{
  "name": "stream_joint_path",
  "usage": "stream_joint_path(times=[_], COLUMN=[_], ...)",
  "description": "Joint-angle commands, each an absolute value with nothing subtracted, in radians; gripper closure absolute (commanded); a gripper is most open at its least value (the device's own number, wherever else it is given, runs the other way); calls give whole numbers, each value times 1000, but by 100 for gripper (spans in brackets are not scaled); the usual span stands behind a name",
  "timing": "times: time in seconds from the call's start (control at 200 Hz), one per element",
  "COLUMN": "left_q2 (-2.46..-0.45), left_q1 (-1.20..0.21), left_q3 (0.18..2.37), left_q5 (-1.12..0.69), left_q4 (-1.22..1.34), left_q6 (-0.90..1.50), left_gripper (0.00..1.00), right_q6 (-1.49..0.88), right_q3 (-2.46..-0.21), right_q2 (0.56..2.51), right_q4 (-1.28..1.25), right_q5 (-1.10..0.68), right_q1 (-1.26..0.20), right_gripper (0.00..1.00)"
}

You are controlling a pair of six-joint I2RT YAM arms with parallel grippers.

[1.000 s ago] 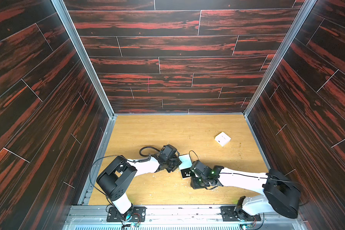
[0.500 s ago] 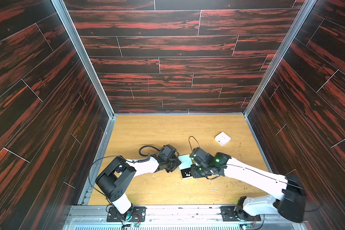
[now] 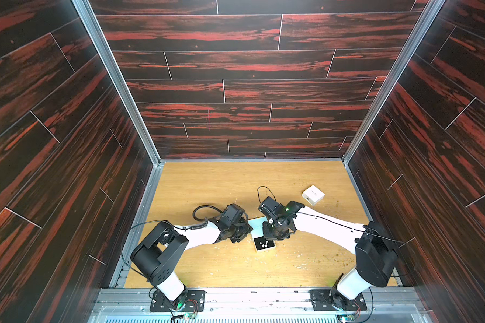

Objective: Take out the earrings from the drawer-style jewelry box
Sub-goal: Pick up the earring from the drawer.

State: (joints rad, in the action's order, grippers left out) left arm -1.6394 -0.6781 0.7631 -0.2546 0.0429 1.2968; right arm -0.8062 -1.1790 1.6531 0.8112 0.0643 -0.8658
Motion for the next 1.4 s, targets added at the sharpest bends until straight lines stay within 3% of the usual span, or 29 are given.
stream_joint_path(times=[0.0, 1.393], left_q2=[-1618, -1616], left_q1=[-674, -689], left_q3=[739, 755], left_q5=[-251, -272], left_q4=[11, -8], left_q6=[1276, 1247], left_gripper=[55, 55], right_q6=[-846, -904], right_q3=[-1174, -1155], right_q2=[1685, 1828], right_q4=[805, 732], right_q5=[17, 33], right_q1=[-862, -844], right_gripper=[76, 81])
